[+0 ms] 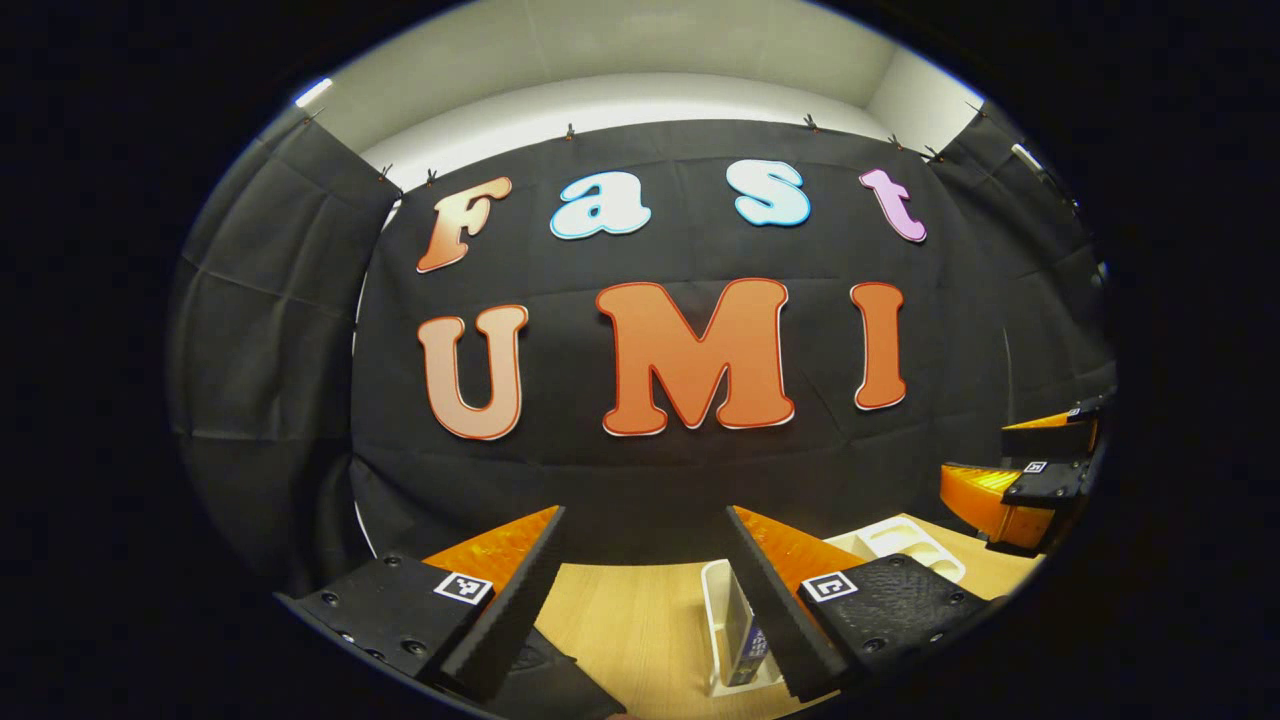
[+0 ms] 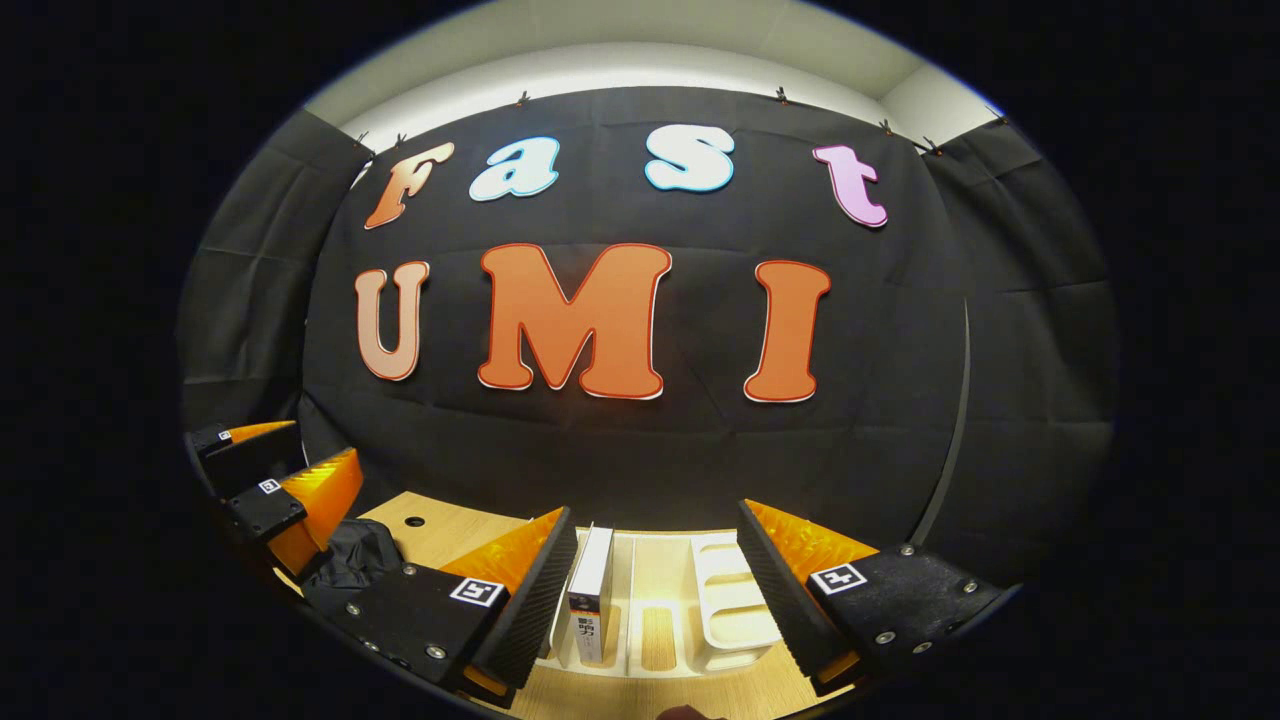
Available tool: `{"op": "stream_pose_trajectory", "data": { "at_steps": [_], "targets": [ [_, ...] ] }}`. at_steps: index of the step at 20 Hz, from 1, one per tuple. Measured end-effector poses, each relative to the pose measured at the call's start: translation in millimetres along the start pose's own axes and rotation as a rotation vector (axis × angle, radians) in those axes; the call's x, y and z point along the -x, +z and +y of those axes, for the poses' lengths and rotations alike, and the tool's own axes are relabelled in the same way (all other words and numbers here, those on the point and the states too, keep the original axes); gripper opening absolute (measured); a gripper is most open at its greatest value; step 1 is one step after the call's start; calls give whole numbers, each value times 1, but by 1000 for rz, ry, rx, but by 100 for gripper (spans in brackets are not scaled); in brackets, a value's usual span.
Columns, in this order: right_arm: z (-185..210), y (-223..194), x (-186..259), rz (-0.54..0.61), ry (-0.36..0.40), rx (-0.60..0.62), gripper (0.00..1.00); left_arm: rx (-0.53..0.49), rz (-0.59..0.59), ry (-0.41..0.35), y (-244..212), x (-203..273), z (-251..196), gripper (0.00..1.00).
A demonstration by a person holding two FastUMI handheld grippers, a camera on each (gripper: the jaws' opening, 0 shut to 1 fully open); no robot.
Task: Open the schoolbag, grab two books from the bookshelf and put them into the schoolbag.
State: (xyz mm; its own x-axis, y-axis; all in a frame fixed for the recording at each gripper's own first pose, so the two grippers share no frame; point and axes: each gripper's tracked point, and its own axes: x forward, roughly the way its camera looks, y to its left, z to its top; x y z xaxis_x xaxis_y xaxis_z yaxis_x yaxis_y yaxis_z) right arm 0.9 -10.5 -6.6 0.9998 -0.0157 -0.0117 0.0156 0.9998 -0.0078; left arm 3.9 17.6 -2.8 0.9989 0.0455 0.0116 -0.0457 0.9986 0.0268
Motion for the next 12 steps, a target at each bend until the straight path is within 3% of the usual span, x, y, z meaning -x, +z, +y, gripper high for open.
{"op": "stream_pose_trajectory", "data": {
  "at_steps": [4, 6, 7, 9, 10, 11, 12],
  "targets": [
    [-1, -2, -1, 6, -2, 0, 95, -29, -21, 31, 5, 0, 13, 100],
    [-3, 0, -2, 1, -9, 5, 95, -52, -35, 50, 8, 0, 22, 96],
    [-5, 0, -2, -1, -13, 7, 95, -62, -40, 56, 9, -1, 27, 100],
    [-10, 1, -3, -3, -24, 12, 95, -82, -39, 65, 7, -1, 34, 96],
    [-14, 1, -4, -7, -32, 16, 95, -98, -31, 63, 2, -1, 35, 100],
    [-18, 2, -4, -9, -41, 19, 95, -116, -25, 61, -1, 0, 37, 96],
    [-22, 1, -5, -11, -50, 24, 95, -136, -12, 57, -7, -1, 38, 100]
  ]
}}
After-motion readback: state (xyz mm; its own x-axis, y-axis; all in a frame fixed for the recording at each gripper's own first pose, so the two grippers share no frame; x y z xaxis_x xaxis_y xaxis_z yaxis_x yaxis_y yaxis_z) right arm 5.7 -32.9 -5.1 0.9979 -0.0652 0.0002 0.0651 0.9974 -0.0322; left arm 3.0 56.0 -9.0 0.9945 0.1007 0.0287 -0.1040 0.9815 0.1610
